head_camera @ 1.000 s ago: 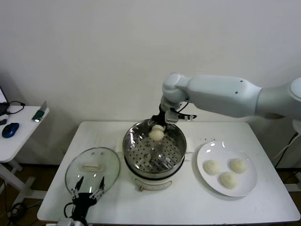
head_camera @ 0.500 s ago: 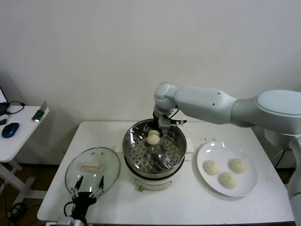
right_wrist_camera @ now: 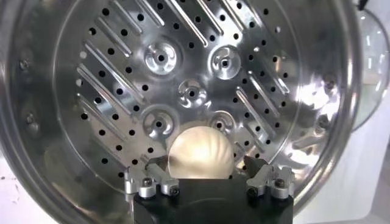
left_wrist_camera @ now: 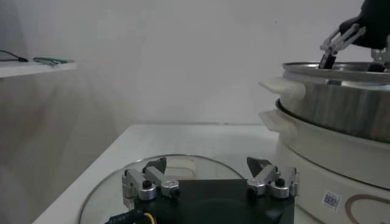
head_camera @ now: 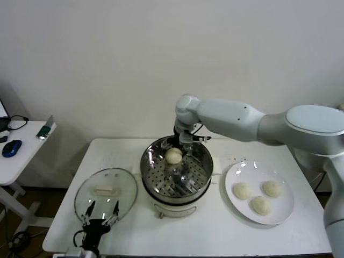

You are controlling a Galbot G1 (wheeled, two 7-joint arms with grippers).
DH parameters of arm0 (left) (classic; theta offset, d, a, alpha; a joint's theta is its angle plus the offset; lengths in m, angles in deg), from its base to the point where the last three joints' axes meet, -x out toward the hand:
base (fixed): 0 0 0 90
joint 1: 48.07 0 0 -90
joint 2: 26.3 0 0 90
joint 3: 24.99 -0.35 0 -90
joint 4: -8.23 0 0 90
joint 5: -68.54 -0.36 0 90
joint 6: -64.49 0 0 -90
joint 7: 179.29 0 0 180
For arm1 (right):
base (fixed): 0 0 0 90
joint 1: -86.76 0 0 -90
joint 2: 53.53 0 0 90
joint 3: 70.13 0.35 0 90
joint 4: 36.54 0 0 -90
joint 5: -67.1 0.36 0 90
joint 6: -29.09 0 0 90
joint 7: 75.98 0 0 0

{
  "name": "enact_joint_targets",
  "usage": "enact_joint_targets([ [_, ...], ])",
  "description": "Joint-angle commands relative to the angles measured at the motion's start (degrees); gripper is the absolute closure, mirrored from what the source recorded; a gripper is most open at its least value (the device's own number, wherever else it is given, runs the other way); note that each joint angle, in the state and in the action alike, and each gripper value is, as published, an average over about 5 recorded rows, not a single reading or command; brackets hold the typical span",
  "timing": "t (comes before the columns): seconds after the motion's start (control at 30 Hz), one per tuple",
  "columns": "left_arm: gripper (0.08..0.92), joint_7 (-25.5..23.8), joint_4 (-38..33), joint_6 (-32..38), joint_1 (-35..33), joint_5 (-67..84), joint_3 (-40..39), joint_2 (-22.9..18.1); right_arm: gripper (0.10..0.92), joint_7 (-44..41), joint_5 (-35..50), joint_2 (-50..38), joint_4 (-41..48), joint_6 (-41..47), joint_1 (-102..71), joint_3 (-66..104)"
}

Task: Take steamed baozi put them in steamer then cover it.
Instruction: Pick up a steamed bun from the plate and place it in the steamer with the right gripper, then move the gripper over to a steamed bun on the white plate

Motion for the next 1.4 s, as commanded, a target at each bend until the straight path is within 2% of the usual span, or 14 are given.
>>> enact_joint_targets([
  [0.03, 0.177, 0.0, -0.1, 0.0, -0.1, -0.1, 0.0, 0.0, 0.203, -3.1, 19.4, -4.1, -4.4, 2.0, 11.7, -6.5],
  [0.13, 0.177, 0.0, -0.1, 0.0, -0.2, -0.3, -0.1, -0.2, 0.202, -6.0, 36.5, -9.1, -7.1, 7.8, 19.5, -15.2],
  [0.2, 0.177, 0.0, -0.2, 0.0, -0.2, -0.3, -0.1, -0.3, 0.203, -7.7, 48.1, -13.6, -9.5, 15.0, 24.2, -20.3],
  [0.27, 0.177, 0.0, -0.2, -0.1, -0.2, -0.3, -0.1, -0.2, 0.203, -8.2, 55.7, -18.2, -12.4, 22.7, 27.3, -23.9],
  [0.33, 0.177, 0.0, -0.2, -0.1, -0.2, -0.3, -0.1, -0.1, 0.203, -7.3, 58.2, -23.1, -15.7, 29.6, 29.4, -27.0],
  [0.6, 0.177, -0.1, 0.2, -0.1, 0.6, 0.0, -0.1, 0.3, 0.203, 0.6, 51.1, -40.2, -31.0, 49.1, 34.6, -41.0],
  [0.8, 0.177, -0.2, 0.6, -0.3, 1.3, 0.0, -0.2, 0.4, 0.203, 5.9, 49.9, -45.2, -37.0, 56.4, 28.2, -38.6],
  [1.0, 0.177, -0.3, 0.5, -0.3, 1.1, -0.2, 0.0, 0.7, 0.203, 8.1, 44.1, -45.4, -34.9, 58.8, 15.6, -29.9],
  [1.4, 0.177, -0.3, 0.7, 0.0, 0.5, -0.5, 0.1, 0.5, 0.203, 8.3, 35.7, -41.6, -23.1, 59.1, -5.6, -13.1],
])
